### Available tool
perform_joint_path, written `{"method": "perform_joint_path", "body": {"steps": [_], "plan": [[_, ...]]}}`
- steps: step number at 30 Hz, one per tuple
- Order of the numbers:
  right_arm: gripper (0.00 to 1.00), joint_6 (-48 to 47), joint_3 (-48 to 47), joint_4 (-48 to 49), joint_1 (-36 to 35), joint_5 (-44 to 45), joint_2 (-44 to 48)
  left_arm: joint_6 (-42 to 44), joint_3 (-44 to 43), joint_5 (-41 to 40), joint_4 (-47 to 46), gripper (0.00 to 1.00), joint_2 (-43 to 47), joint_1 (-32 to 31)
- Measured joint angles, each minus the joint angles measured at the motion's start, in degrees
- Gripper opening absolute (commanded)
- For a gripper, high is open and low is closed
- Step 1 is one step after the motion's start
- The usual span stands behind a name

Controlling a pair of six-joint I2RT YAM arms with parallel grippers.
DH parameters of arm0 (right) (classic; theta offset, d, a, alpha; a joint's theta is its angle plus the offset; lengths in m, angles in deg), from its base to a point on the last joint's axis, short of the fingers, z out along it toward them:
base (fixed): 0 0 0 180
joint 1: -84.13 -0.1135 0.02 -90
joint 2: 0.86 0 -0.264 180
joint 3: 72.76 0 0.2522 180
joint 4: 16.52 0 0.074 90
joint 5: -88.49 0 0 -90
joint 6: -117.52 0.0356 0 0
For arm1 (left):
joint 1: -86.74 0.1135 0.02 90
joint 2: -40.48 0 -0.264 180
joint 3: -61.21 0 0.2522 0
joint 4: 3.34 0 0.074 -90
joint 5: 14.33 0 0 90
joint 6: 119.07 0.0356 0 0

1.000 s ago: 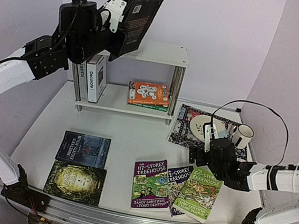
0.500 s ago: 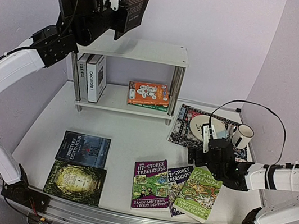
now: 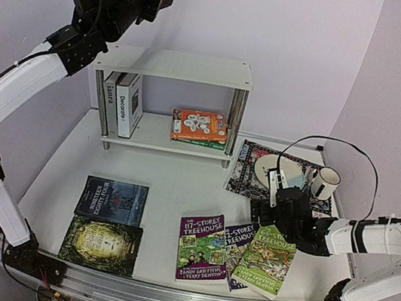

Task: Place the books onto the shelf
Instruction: Place the book on the shelf.

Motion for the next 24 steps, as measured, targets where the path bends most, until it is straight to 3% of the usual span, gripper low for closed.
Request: {"method": "perform_joint_path", "body": {"steps": [7, 24], "plan": [[0.98, -0.1, 0.0, 0.2, 0.0, 0.0, 0.0, 0.9, 5.3, 4.6, -1.3, 0.00, -1.2, 8.3], [0.98, -0.9, 0.0, 0.3, 0.0, 0.7, -1.0, 7.0, 7.2, 8.4, -1.9, 0.00, -10.2, 18.0]]}}
